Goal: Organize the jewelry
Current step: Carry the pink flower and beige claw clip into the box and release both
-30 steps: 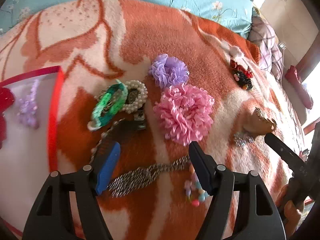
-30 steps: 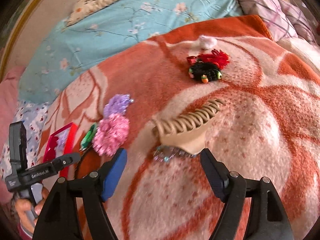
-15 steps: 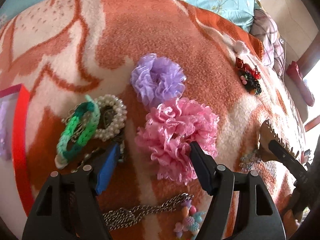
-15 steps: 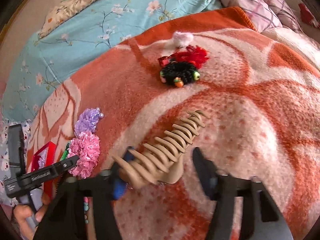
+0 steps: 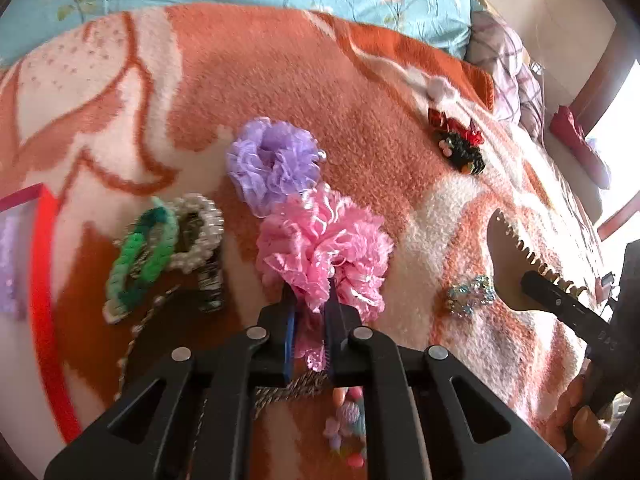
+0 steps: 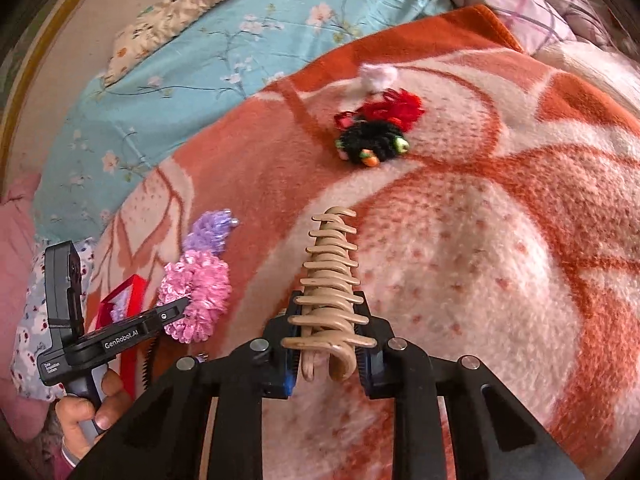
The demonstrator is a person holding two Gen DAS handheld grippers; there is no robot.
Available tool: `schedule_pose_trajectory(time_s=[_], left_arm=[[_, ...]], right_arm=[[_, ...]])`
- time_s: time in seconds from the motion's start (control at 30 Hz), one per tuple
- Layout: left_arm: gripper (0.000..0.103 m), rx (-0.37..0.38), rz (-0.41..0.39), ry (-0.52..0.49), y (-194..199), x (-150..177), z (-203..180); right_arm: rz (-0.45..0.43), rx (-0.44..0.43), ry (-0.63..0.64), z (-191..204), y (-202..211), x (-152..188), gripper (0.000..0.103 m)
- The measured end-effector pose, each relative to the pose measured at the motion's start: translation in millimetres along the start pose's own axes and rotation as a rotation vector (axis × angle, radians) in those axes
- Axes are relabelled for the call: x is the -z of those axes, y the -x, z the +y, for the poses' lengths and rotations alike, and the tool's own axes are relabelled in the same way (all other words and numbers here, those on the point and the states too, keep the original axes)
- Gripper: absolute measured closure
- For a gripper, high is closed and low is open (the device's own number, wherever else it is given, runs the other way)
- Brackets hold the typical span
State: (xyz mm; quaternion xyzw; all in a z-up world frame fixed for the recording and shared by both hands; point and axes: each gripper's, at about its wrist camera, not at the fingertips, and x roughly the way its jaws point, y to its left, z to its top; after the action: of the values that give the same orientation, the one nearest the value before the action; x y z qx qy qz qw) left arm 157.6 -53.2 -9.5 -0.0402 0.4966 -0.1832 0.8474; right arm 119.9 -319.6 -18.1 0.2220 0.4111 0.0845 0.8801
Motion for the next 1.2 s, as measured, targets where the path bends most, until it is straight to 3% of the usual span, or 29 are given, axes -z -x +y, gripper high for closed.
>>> schedule_pose_trajectory(time_s=[0.43, 0.9, 1.2], left_arm=[[0.094, -0.015, -0.107, 0.092, 71, 28, 45], [0.094, -0.093, -0.210, 0.255, 134, 62, 121], [0.094, -0.159, -0.237, 0.354, 160, 83, 176]], right_arm=[[0.033, -0.099, 0.103, 60, -1, 12, 0.080], [0.102, -0.225, 0.249, 151, -27, 34, 0.080], [0.135, -0.320, 0.323, 222, -57, 45, 0.080]])
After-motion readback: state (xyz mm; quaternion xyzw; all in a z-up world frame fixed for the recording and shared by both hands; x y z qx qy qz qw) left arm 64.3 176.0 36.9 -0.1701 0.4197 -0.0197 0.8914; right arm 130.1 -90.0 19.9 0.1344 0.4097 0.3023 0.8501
